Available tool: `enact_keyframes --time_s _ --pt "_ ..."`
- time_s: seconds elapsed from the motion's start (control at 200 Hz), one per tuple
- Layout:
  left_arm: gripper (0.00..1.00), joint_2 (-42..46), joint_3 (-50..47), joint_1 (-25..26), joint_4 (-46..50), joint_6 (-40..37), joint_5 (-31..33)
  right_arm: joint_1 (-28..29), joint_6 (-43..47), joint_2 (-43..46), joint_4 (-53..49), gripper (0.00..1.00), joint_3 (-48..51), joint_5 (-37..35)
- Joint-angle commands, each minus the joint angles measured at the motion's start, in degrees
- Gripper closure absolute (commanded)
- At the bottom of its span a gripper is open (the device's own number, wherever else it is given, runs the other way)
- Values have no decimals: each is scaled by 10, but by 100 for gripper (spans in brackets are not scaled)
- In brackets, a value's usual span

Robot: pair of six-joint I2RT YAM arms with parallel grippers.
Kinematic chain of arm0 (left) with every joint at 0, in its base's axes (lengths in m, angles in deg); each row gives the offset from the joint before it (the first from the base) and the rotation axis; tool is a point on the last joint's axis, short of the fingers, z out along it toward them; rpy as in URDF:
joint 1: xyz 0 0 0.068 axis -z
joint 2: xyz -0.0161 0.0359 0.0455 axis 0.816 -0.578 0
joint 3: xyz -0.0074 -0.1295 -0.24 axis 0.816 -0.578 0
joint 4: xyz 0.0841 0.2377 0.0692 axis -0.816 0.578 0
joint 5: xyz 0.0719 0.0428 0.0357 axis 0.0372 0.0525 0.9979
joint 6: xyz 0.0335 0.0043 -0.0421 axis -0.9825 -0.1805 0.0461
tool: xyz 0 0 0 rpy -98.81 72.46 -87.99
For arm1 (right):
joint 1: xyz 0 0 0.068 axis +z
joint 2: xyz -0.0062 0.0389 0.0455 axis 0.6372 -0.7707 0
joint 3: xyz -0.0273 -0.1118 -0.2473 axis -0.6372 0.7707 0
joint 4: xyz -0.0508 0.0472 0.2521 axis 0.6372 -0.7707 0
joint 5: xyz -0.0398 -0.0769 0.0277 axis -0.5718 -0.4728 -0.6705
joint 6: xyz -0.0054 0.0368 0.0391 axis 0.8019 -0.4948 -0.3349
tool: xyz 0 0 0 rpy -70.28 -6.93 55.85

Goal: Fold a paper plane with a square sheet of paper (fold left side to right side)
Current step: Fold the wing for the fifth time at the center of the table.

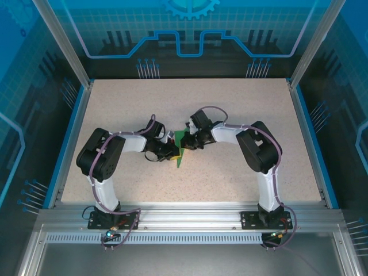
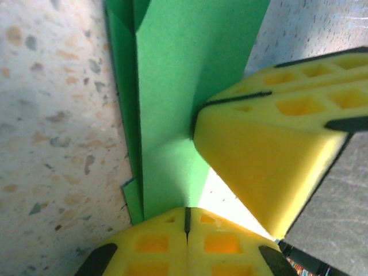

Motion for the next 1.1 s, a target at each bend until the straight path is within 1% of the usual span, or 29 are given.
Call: enact_keyframes --time_s 0.0,0.18,0.33,0.525,0.7,0.77,0.845,0.88,1.01,1.095 --pt "100 -35 -13 2 73 -6 34 -38 31 -33 -36 91 -39 -37" --pt "100 -35 -12 2 73 -6 34 -61 50 -57 -62 91 -88 -42" --pt "100 -35 -11 2 74 -7 32 -68 57 -42 -62 91 -100 -38" --pt "100 -33 -11 3 72 -7 32 -55 60 -1 -44 91 -92 -14" --pt "100 -29 -13 3 68 -7 30 -37 40 17 -11 90 -66 -3" --pt "100 -28 -14 3 69 -7 31 -30 36 24 -4 91 -55 -12" --pt "100 -28 -14 3 69 -6 31 -26 44 35 -19 90 -51 -43" --pt "100 -27 -14 3 70 -6 32 -25 45 40 -18 90 -47 -47" --pt "100 -28 -12 2 69 -6 31 -23 26 26 20 90 -44 9" --pt "100 -27 -13 3 67 -4 30 -13 24 0 5 90 -64 13"
